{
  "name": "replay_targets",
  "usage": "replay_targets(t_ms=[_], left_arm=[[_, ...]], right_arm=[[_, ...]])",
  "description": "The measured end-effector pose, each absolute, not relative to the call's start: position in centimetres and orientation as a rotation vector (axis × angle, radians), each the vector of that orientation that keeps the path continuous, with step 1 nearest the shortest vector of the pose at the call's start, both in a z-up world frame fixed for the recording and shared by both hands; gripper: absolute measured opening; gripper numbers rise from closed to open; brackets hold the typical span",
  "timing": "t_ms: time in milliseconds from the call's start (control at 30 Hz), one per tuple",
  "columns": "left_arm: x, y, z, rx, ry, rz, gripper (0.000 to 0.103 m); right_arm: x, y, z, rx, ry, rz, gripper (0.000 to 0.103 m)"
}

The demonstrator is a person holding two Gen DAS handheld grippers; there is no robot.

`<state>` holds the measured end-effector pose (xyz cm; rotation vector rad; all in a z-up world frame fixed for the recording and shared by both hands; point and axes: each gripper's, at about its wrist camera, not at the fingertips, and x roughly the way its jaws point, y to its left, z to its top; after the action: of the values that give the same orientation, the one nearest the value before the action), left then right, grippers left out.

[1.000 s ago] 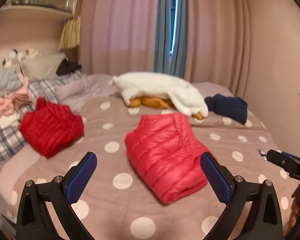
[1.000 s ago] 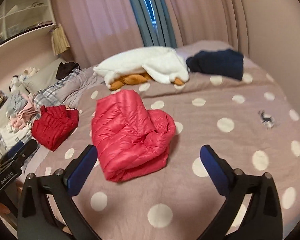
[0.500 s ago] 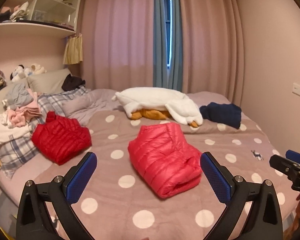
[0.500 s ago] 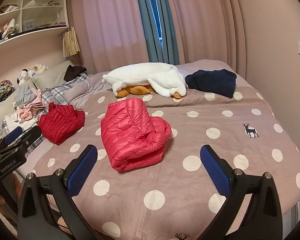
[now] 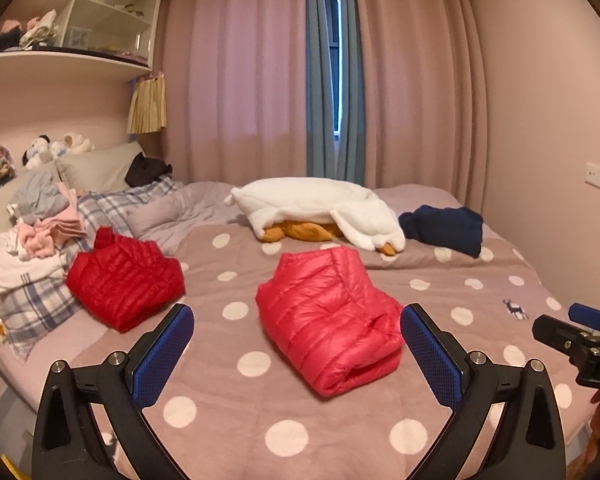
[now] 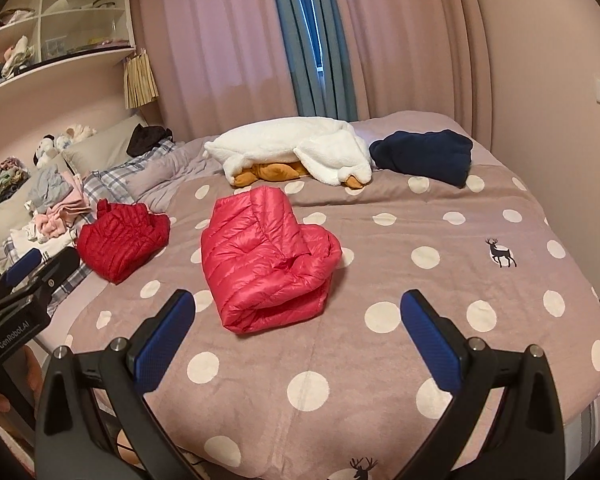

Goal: Fold large clothes

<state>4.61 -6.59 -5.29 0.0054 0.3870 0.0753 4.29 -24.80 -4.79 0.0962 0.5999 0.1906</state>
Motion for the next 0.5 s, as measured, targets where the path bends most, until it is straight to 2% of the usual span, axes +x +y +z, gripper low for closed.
replay_targets(t_ms=[500], left_arm=[[4.23, -6.64, -5.06, 0.015, 0.405, 0.053, 0.102]], right_arm=[[4.32, -24.36, -5.04, 0.073, 0.626, 0.195, 0.103]])
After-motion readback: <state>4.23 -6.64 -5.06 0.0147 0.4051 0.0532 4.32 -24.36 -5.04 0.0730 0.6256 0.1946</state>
